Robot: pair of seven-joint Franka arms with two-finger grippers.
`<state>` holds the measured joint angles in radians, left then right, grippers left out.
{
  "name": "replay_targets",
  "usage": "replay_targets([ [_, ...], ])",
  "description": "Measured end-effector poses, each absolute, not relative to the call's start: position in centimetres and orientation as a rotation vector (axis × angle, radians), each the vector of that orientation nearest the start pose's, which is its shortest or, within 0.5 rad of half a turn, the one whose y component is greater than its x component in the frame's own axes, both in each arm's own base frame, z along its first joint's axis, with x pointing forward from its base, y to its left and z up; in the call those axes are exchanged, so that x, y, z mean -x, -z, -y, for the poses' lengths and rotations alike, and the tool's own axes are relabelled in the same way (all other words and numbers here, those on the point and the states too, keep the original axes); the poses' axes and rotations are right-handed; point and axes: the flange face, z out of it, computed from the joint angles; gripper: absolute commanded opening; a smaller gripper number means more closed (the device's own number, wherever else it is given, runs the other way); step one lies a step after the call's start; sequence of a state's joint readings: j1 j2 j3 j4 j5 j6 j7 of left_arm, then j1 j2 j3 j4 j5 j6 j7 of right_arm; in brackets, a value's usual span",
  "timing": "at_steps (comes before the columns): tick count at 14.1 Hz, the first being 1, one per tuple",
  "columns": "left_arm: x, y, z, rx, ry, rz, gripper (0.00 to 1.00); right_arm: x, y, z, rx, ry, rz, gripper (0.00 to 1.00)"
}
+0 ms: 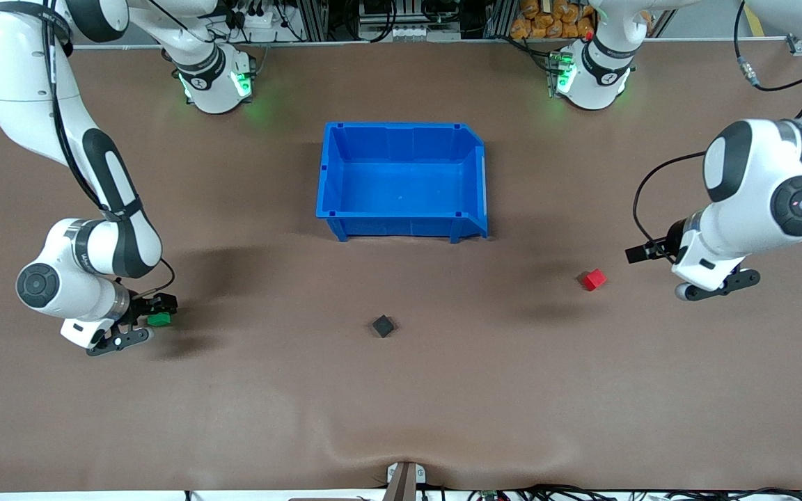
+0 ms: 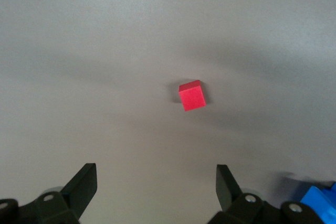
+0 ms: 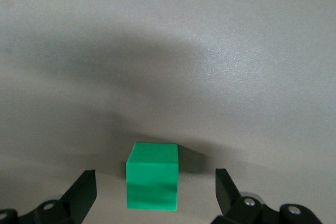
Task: Attach green and red cubes to black cube
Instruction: 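Grasp the green cube with the right gripper while the left gripper grasps the red cube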
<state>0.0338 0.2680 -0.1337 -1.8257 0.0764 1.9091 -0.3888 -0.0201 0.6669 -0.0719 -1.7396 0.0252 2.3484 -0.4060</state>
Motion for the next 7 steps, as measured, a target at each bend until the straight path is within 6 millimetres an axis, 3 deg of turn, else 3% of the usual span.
replay_targets([
  [4, -60.5, -34.8, 5.1, 3.023, -0.279, 0.429, 0.98, -65.6, -18.5, 6.1, 3.114, -0.114, 0.475, 0.97],
  [6, -60.6, -33.0, 5.1, 3.022, -0.294, 0.456, 0.93, -65.5, -18.4, 6.3, 3.114, -0.118, 0.472, 0.80],
  [7, -60.6, -32.0, 5.2, 3.016, -0.309, 0.494, 0.90, -65.5, -18.4, 6.3, 3.114, -0.118, 0.472, 0.77],
])
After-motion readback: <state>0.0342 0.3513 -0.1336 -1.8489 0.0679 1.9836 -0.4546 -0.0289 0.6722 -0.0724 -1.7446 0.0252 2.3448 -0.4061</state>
